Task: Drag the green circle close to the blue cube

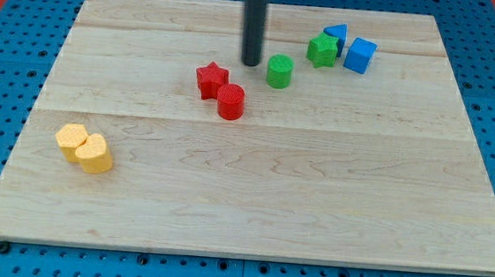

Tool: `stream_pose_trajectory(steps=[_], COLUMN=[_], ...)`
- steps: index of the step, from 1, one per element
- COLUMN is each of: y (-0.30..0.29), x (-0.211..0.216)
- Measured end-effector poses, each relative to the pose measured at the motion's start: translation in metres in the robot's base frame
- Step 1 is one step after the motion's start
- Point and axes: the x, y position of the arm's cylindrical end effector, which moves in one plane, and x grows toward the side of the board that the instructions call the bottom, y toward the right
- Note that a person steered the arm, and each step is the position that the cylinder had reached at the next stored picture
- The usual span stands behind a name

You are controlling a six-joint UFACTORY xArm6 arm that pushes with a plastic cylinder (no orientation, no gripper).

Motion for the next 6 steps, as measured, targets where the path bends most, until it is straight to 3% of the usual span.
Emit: stream_pose_trajectory(steps=[1, 3, 4, 6], y=[0.017, 0.151, 0.147, 0.139], x=[0.030, 0.021, 0.047, 0.045])
